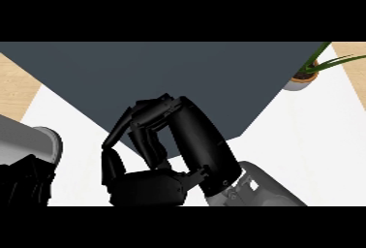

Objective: Pick up the bottled water, place it into the cabinet and close the cabinet

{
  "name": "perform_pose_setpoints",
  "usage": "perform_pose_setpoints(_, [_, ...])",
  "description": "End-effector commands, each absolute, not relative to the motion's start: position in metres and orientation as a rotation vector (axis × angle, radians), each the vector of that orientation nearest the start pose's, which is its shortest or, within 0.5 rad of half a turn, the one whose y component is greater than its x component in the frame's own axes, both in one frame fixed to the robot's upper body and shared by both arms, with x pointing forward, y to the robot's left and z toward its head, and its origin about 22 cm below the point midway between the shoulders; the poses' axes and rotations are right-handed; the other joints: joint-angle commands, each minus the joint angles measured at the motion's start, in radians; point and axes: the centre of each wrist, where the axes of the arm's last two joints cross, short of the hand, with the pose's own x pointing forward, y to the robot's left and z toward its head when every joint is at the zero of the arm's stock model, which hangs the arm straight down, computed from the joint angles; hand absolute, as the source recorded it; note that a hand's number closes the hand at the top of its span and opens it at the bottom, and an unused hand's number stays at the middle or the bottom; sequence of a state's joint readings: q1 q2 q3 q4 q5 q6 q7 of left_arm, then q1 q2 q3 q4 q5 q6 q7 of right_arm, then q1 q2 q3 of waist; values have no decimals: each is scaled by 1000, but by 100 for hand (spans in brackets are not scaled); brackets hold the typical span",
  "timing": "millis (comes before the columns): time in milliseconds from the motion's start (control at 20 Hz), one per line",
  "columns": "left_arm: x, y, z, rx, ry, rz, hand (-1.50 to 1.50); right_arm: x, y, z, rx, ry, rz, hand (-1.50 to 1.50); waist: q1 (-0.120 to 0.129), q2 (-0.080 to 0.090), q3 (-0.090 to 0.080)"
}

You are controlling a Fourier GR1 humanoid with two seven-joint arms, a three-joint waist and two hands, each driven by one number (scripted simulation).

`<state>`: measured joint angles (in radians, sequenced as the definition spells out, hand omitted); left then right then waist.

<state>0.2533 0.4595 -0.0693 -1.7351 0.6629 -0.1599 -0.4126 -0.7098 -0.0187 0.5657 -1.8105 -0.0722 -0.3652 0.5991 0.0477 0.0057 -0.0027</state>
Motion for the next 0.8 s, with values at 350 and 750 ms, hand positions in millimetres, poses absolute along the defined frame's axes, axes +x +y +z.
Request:
perform_pose_setpoints(350, [163, 349, 34, -314, -1871, 112, 150, 364, -73, 173, 409, -1626, 432, 150, -17, 0, 3])
perform_pose_setpoints(750, [181, 344, 36, -326, -1885, 76, 150, 392, -111, 161, 357, -1640, 426, 150, -3, 16, 3])
